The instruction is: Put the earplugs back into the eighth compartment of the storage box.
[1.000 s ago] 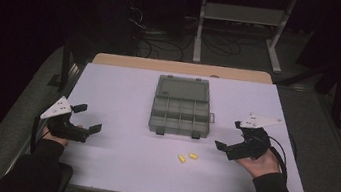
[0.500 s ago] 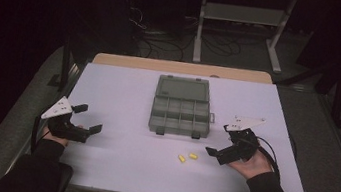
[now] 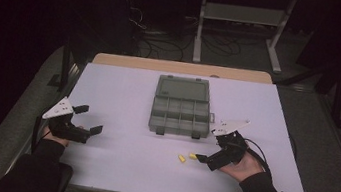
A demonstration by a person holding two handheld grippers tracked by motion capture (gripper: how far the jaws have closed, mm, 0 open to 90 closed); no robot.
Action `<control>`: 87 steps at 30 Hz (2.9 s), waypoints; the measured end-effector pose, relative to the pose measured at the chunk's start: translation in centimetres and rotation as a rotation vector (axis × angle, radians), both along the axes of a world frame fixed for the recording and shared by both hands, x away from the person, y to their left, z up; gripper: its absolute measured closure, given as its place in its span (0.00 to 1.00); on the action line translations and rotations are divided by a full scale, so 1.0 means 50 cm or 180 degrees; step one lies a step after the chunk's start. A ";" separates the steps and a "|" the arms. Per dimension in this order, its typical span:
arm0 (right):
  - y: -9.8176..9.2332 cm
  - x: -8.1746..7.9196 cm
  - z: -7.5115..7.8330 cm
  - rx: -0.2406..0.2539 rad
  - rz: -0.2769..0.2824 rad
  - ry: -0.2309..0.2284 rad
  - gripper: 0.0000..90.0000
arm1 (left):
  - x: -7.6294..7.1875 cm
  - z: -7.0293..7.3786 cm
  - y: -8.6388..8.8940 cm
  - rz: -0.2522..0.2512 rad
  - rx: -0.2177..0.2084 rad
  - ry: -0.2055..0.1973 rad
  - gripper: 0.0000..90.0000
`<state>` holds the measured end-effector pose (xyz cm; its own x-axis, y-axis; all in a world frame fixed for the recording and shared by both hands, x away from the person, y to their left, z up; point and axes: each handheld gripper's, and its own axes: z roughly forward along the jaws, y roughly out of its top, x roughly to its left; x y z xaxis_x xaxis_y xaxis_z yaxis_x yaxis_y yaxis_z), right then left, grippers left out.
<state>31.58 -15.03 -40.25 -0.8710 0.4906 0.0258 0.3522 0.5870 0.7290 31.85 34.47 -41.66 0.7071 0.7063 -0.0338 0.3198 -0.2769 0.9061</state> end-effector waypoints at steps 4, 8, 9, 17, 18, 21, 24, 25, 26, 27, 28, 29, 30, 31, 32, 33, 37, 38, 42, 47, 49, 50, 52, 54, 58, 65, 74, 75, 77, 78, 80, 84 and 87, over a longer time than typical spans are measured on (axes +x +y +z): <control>0.011 -0.002 -0.004 -0.0037 0.0059 0.0021 0.00 | 0.000 0.000 0.000 -0.0010 0.0005 0.0006 0.00; 0.020 -0.003 -0.008 -0.0083 0.0111 0.0042 0.00 | 0.000 0.000 -0.001 -0.0014 -0.0001 0.0002 0.00; 0.020 -0.003 -0.008 -0.0083 0.0111 0.0042 0.00 | 0.000 0.000 -0.001 -0.0015 0.0001 0.0007 0.00; 0.033 -0.005 -0.015 -0.0142 0.0193 0.0076 0.00 | 0.001 -0.001 -0.001 -0.0021 0.0021 0.0016 0.00; 0.035 -0.005 -0.016 -0.0153 0.0207 0.0077 0.00 | 0.001 -0.001 -0.001 -0.0019 0.0022 0.0018 0.00; 0.040 -0.004 -0.019 -0.0174 0.0235 0.0099 0.00 | 0.001 -0.001 -0.001 -0.0019 0.0024 0.0021 0.00; 0.046 -0.002 -0.022 -0.0196 0.0255 0.0109 0.00 | 0.001 -0.001 -0.001 -0.0018 0.0026 0.0020 0.00; 0.048 -0.001 -0.024 -0.0214 0.0264 0.0118 0.00 | 0.001 -0.001 -0.001 -0.0017 0.0024 0.0020 0.00; 0.049 -0.001 -0.025 -0.0221 0.0265 0.0129 0.00 | 0.001 -0.001 -0.001 -0.0017 0.0023 0.0021 0.00; 0.053 0.003 -0.031 -0.0254 0.0285 0.0147 0.00 | 0.001 -0.001 -0.001 -0.0016 0.0024 0.0021 0.00; 0.055 0.004 -0.032 -0.0270 0.0288 0.0165 0.00 | 0.001 -0.001 -0.001 -0.0017 0.0023 0.0022 0.00; 0.055 0.004 -0.032 -0.0270 0.0288 0.0165 0.00 | 0.001 -0.001 -0.002 -0.0016 0.0020 0.0023 0.00; 0.057 0.005 -0.035 -0.0293 0.0297 0.0193 0.01 | 0.001 -0.001 -0.002 -0.0016 0.0023 0.0022 0.00; 0.058 0.007 -0.037 -0.0306 0.0314 0.0201 0.02 | 0.001 -0.001 -0.002 -0.0015 0.0023 0.0021 0.00; 0.059 0.009 -0.039 -0.0330 0.0329 0.0212 0.03 | 0.001 -0.001 -0.001 -0.0016 0.0024 0.0022 0.00; 0.061 0.011 -0.042 -0.0346 0.0327 0.0232 0.04 | 0.001 -0.001 -0.001 -0.0016 0.0023 0.0023 0.00; 0.066 0.018 -0.049 -0.0388 0.0389 0.0323 0.12 | 0.001 -0.001 -0.001 -0.0019 0.0027 0.0020 0.00; 0.067 0.020 -0.050 -0.0393 0.0403 0.0344 0.14 | 0.001 -0.001 -0.001 -0.0021 0.0027 0.0020 0.00; 0.069 0.025 -0.055 -0.0456 0.0418 0.0409 0.22 | 0.001 -0.001 -0.002 -0.0022 0.0017 0.0021 0.00; 0.063 0.032 -0.058 -0.0463 0.0462 0.0467 0.37 | 0.001 -0.001 -0.002 -0.0025 0.0015 0.0018 0.00; 0.063 0.034 -0.059 -0.0473 0.0450 0.0474 0.42 | 0.000 -0.001 -0.002 -0.0025 0.0015 0.0021 0.00; 0.064 0.036 -0.061 -0.0486 0.0465 0.0477 0.48 | 0.000 -0.001 -0.002 -0.0024 0.0013 0.0019 0.00; 0.065 0.037 -0.063 -0.0491 0.0476 0.0481 0.52 | 0.000 -0.001 -0.002 -0.0025 0.0015 0.0016 0.00; 0.067 0.037 -0.065 -0.0521 0.0501 0.0499 0.58 | 0.000 -0.001 -0.002 -0.0025 0.0015 0.0017 0.00; 0.072 0.038 -0.065 -0.0567 0.0522 0.0474 0.70 | 0.001 -0.001 -0.002 -0.0025 0.0018 0.0015 0.00; 0.078 0.035 -0.065 -0.0616 0.0590 0.0432 0.87 | 0.001 -0.001 -0.002 -0.0028 0.0017 0.0013 0.00; 0.077 0.034 -0.045 -0.0581 0.0527 0.0444 0.88 | 0.001 -0.002 -0.002 -0.0030 0.0021 0.0015 0.00; 0.078 0.033 -0.035 -0.0581 0.0504 0.0421 0.88 | 0.001 -0.002 -0.003 -0.0028 0.0017 0.0018 0.00; 0.078 0.033 -0.031 -0.0579 0.0496 0.0413 0.88 | 0.001 -0.002 -0.002 -0.0030 0.0020 0.0017 0.00; 0.078 0.033 -0.025 -0.0566 0.0486 0.0403 0.88 | 0.001 -0.002 -0.003 -0.0029 0.0017 0.0024 0.00; 0.074 0.032 -0.012 -0.0517 0.0460 0.0390 0.88 | 0.002 -0.002 -0.004 -0.0041 0.0018 0.0026 0.00; 0.066 0.030 0.005 -0.0455 0.0424 0.0369 0.88 | 0.001 -0.001 -0.005 -0.0039 0.0037 -0.0002 0.00; 0.062 0.030 0.014 -0.0447 0.0413 0.0340 0.88 | 0.001 -0.001 -0.005 -0.0040 0.0038 0.0004 0.00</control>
